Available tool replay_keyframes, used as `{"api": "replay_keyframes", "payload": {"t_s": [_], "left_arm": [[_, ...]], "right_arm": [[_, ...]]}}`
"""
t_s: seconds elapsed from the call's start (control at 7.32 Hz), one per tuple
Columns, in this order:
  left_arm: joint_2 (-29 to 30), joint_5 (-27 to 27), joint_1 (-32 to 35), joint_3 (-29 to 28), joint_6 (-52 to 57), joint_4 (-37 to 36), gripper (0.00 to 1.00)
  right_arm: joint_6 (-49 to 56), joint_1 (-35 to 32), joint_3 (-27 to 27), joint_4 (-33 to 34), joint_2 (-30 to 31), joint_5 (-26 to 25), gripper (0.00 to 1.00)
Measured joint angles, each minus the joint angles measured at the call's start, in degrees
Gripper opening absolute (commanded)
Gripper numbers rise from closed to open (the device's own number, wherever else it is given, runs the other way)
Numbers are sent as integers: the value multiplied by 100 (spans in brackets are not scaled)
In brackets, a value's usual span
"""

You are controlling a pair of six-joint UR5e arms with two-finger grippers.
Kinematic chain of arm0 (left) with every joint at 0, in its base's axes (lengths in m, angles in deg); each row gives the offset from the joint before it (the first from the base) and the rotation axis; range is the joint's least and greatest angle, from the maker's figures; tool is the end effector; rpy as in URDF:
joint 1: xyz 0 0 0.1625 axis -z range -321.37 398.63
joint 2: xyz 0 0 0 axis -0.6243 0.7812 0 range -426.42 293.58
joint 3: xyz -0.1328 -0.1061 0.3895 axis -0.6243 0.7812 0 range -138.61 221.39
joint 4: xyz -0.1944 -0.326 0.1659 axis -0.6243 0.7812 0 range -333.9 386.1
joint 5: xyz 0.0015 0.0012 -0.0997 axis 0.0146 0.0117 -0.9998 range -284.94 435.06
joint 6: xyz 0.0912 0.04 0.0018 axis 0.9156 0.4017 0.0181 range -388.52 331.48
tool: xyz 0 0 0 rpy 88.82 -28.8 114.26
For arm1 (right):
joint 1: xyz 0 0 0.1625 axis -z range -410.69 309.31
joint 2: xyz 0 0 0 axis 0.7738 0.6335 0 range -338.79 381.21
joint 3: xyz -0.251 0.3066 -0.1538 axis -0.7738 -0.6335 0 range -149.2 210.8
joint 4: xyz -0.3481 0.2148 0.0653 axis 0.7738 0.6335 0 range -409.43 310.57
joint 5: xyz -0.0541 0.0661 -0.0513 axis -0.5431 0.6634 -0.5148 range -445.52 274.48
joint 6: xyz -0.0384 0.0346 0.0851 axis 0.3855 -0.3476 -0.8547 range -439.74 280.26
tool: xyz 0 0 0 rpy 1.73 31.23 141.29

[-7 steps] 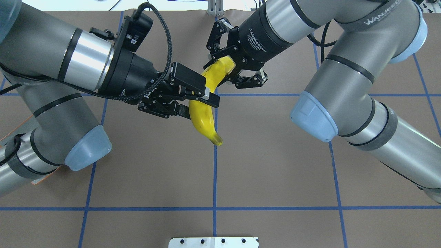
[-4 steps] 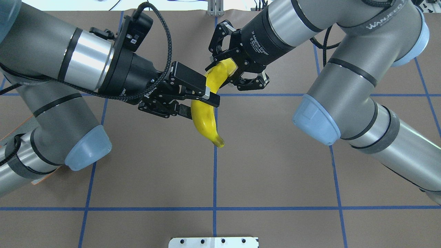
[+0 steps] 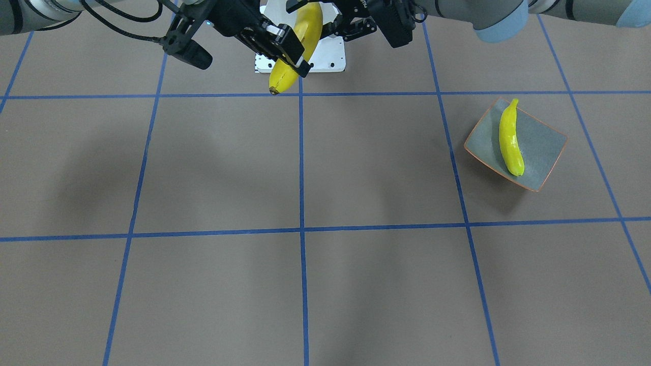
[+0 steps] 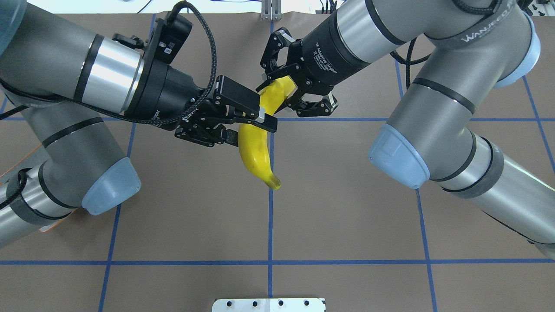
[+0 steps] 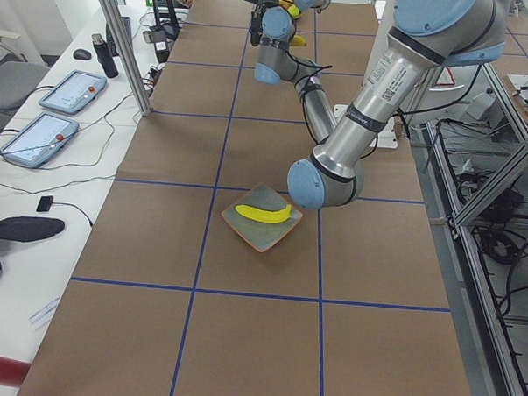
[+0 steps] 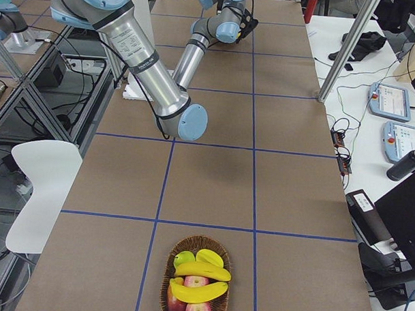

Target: Transfer all bananas from basket to plate

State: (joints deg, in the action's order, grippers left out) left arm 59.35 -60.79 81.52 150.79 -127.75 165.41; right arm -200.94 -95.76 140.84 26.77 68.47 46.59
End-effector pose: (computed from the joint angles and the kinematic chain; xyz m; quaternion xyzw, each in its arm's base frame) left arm 0.3351 -0.3956 0.0715 -0.0174 0.7660 0.0289 0.6420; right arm -0.3504 -0.4454 0.0461 -0.2101 -0.6081 0.2772 0.7136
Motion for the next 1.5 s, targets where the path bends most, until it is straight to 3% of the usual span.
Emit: {"api": "replay_keyframes", "payload": {"t_s": [0.27,0.41,0.55,1.09,1.5], "left_arm": [[-1,-1,0,35,-46,-2,0],[0,-2,0,50,-153,-3,0],[1,-3,0,60,-285,0,0],[-19,-5,12,105,-442,-11,0],[-526,-53,164,385,-428,43,0]], "right_arm": [[0,5,15,0,-2,-9,0],[1,7,31,1,-4,-10,86],[13,7,48,-1,-5,-12,100],[34,-10,154,-7,41,-116,100],[105,-344,475,-3,645,-137,100]]}}
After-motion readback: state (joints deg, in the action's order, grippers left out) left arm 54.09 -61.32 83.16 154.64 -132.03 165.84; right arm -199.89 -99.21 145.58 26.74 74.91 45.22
